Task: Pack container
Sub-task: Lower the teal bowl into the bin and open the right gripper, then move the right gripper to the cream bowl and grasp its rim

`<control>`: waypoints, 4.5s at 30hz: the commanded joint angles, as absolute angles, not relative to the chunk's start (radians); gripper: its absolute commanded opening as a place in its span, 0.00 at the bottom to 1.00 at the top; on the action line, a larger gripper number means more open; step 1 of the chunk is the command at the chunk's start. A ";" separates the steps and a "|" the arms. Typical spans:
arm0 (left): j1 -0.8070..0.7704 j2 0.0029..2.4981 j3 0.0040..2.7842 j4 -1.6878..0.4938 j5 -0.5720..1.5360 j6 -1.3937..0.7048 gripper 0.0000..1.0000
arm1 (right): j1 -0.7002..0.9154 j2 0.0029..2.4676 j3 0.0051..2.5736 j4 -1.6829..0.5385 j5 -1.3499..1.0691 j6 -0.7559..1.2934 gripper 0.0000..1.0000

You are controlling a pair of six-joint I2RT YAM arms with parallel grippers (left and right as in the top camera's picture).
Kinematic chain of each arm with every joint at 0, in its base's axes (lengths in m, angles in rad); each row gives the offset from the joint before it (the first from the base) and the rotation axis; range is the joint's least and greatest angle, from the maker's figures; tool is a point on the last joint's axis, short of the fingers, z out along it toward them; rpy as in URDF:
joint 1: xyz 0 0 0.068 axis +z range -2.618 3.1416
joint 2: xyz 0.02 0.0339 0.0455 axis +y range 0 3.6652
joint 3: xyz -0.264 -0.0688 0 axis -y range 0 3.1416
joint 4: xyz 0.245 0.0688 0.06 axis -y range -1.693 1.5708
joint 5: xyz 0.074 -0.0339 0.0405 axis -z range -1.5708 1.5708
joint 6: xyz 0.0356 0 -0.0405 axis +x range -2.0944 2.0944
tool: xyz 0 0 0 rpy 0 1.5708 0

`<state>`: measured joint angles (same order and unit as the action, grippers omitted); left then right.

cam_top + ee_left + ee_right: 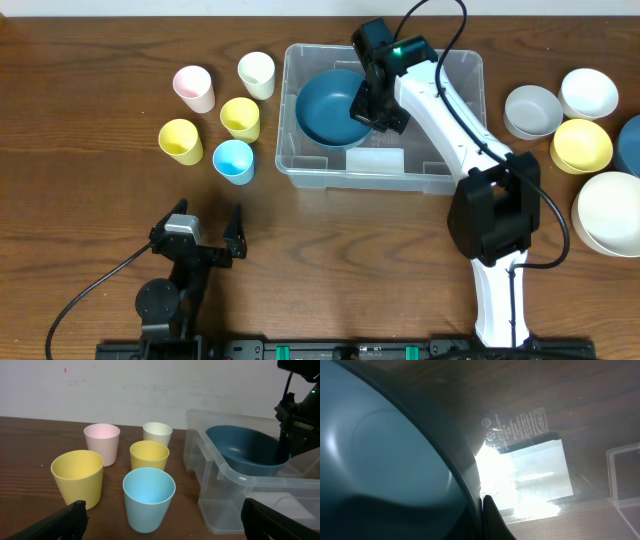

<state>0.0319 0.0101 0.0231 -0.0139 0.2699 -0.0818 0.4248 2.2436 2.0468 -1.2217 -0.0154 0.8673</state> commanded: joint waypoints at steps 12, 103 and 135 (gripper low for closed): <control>0.036 0.004 0.004 -0.046 0.276 -0.087 0.98 | 0.422 2.295 2.049 -1.215 -0.052 0.842 0.83; 0.036 0.004 0.004 -0.046 0.276 -0.087 0.98 | -0.497 1.835 1.241 -0.895 0.153 0.257 0.39; 0.036 0.004 0.004 -0.046 0.276 -0.087 0.98 | -0.499 1.834 1.548 -1.217 0.150 0.292 0.01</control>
